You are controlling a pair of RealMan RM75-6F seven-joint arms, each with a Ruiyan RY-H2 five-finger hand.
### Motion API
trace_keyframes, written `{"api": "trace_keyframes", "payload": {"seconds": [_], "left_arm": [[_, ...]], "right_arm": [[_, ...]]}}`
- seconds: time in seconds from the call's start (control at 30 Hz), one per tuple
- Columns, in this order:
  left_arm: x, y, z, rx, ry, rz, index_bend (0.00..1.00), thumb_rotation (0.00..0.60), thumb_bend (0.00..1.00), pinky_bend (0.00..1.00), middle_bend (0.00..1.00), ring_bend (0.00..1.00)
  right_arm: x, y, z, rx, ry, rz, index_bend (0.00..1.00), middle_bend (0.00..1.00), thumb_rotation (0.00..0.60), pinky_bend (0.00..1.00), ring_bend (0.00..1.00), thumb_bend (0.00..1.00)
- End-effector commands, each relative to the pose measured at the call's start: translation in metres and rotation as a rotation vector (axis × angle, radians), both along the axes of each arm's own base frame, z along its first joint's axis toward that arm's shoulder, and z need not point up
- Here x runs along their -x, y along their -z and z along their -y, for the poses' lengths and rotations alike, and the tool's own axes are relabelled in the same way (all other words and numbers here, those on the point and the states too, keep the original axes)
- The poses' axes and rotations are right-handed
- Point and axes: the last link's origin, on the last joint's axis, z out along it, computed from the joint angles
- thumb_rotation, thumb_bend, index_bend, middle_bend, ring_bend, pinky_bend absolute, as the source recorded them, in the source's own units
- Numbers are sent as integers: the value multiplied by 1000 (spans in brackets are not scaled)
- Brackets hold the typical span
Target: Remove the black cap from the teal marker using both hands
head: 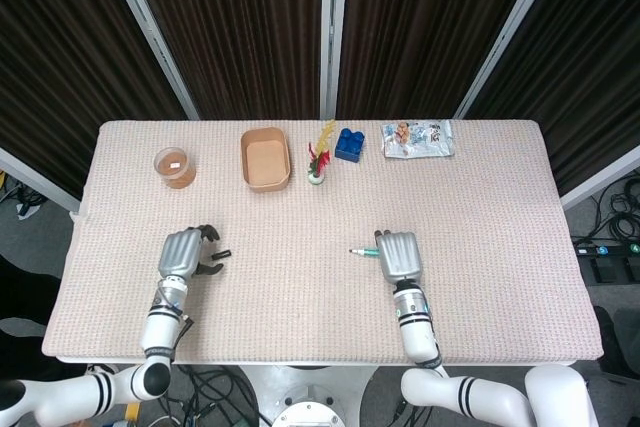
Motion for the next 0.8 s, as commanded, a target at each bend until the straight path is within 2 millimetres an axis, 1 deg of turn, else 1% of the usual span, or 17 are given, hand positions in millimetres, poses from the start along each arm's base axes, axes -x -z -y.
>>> {"api": "trace_keyframes", "payload": {"seconds": [0.03, 0.1, 0.23, 0.33, 0.37, 0.4, 0.43, 0.47, 0.5, 0.53, 0.57, 0.6, 0.63, 0.67, 0.73, 0.8], "left_arm": [[0, -10, 0, -45, 18, 15, 340, 600, 89, 365, 322, 297], [-2, -18, -1, -70, 22, 18, 330, 600, 77, 352, 321, 297], [-4, -40, 2, -139, 43, 10, 324, 600, 63, 319, 322, 296], [4, -64, 13, -214, 81, -50, 322, 600, 54, 284, 321, 296], [7, -70, 18, -227, 99, -71, 318, 600, 47, 261, 318, 288], [13, -77, 24, -234, 131, -100, 310, 600, 42, 226, 309, 267], [19, -83, 30, -239, 153, -125, 304, 600, 40, 204, 301, 253], [25, -89, 36, -246, 173, -154, 295, 600, 38, 181, 289, 235], [33, -95, 45, -250, 201, -200, 284, 600, 38, 164, 275, 217], [38, -100, 52, -259, 219, -237, 271, 600, 37, 151, 259, 200], [43, -104, 60, -269, 233, -274, 259, 600, 35, 142, 244, 182], [49, -108, 72, -282, 240, -311, 249, 600, 33, 137, 236, 169], [54, -111, 80, -289, 239, -327, 245, 600, 32, 134, 233, 161], [57, -112, 89, -294, 233, -337, 239, 600, 30, 131, 229, 151], [66, -117, 107, -304, 214, -359, 229, 600, 24, 124, 218, 134], [73, -120, 120, -313, 205, -388, 217, 600, 15, 114, 194, 114]], "right_arm": [[1, -7, 0, 2, 7, 8, 363, 388, 600, 903, 803, 62], [1, -15, -2, 13, 7, 25, 344, 375, 600, 903, 803, 52], [3, -46, -8, 71, -16, 52, 337, 373, 600, 904, 803, 48], [13, -89, -20, 158, -58, 72, 337, 373, 600, 902, 799, 49], [18, -102, -25, 181, -74, 73, 337, 373, 600, 877, 776, 49], [28, -120, -32, 218, -87, 71, 337, 372, 600, 830, 734, 50], [37, -133, -38, 245, -94, 62, 335, 372, 600, 772, 688, 50], [47, -145, -45, 261, -103, 49, 322, 362, 600, 672, 611, 51], [61, -161, -54, 264, -111, 25, 290, 332, 600, 539, 505, 53], [74, -172, -62, 261, -111, -1, 252, 292, 600, 407, 393, 55], [85, -183, -69, 252, -112, -29, 199, 231, 600, 238, 250, 58], [99, -196, -79, 241, -115, -50, 153, 176, 600, 105, 128, 62], [108, -205, -86, 236, -125, -46, 129, 144, 600, 40, 62, 67], [117, -214, -93, 237, -137, -36, 115, 124, 600, 4, 18, 72], [140, -232, -109, 254, -148, -58, 110, 113, 600, 0, 0, 75], [158, -242, -121, 266, -134, -109, 83, 92, 600, 0, 0, 74]]}}
